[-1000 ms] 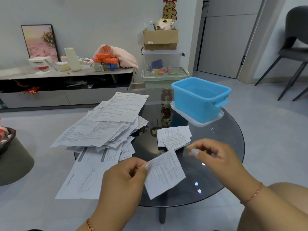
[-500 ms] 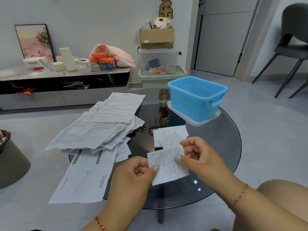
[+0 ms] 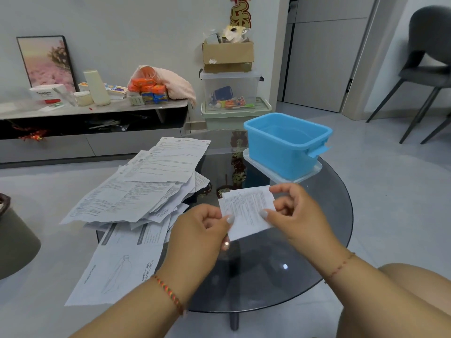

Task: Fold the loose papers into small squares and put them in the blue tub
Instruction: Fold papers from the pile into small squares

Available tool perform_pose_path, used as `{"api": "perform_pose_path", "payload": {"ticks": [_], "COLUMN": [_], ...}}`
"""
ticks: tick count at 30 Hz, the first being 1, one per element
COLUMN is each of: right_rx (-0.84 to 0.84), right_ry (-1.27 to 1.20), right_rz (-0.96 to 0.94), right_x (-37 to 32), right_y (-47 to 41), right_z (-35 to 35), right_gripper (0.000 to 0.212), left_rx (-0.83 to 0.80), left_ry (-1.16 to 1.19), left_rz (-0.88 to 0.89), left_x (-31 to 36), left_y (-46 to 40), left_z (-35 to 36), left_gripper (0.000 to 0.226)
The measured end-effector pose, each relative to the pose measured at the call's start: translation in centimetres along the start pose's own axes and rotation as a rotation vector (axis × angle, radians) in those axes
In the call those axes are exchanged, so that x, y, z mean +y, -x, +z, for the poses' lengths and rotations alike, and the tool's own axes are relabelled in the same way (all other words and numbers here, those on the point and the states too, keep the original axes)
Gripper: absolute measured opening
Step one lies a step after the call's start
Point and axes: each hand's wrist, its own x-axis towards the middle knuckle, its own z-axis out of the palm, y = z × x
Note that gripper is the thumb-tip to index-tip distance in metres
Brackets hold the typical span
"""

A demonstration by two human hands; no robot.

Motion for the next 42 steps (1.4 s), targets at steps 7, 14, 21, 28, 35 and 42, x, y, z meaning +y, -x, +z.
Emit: {"api": "perform_pose_path", "payload": {"ticks": [7,14,21,28,35,42], "right_rx": [0.133,0.134,0.153,0.185,0.265,0.298], "right_ry": [0.168,0.426,0.490,0.433,0.359,0.265], "right_rz": [0.001,-0.010,-0.009,-0.020,-0.078,-0.144], "right_x": [2.1,3.4,3.7,3.4,2.7,1.5], "right_y": [-4.0,-4.6,-4.3,-3.9,-3.5,-2.2], "right_z": [1.6,2.5,2.7,2.4,2.2,2.1], "right_gripper": [0.030,0.037,0.041,0.038,0.030,0.020], "left_rx": [0.093,0.107,0.120,0.117,0.146,0.388], "left_ry": [-0.167,-0.418,-0.480,-0.440,-0.431,-0.656], "left_rz": [-0.019,0.020,0.064,0.043,0.069,0.288], "left_x": [-1.6,-2.8,-2.6,-2.7,-2.1,-1.8], "left_y": [-5.1,-5.7,-5.6,-5.1,-3.6,-2.8], "left_z": [2.7,4.2,4.3,3.8,1.9,-4.8], "left_gripper": [0.012,0.030,0.035,0.051,0.051,0.030]}}
